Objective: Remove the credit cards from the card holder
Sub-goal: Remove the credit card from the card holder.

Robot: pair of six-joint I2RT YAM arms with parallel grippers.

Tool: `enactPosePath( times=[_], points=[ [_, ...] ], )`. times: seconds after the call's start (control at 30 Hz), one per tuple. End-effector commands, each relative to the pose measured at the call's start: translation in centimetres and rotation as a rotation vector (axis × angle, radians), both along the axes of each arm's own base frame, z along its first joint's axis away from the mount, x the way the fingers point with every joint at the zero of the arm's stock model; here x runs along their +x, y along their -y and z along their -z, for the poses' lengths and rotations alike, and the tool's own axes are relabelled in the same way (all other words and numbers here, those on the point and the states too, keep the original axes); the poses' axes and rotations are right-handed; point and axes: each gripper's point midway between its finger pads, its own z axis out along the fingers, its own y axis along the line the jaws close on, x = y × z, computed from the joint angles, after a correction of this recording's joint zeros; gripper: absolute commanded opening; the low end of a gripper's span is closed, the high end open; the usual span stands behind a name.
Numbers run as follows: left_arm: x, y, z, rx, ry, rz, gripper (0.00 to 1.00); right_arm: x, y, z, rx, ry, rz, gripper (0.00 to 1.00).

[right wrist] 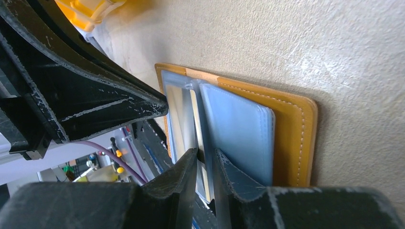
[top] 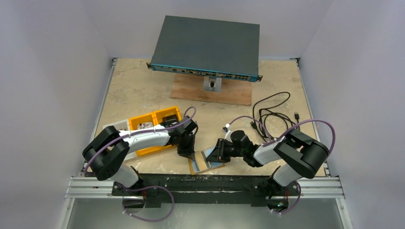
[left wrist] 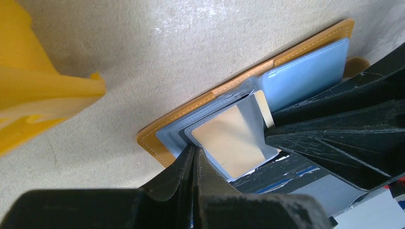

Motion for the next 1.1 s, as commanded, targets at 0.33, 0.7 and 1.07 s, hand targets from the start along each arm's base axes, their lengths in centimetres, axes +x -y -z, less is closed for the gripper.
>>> enactPosePath(
  times=[0.33,0.7,1.07],
  points=[
    [0.8,1.5,0.1,-0.002,0.024,0.026,0.0,-0.2,0.2,0.4,-0.025,0.011,-0.03,0.17],
    [0.7,-0.1,1.1,0.077,0.013,0.01,0.0,0.5,1.8,1.0,-0.132,0.037,0.023,0.02],
    [0.8,-1.9,1.5,0.109,0.004,-0.011,0.0,1.4,3.8,0.9,-0.232,0.084,0.096,0.01]
  ],
)
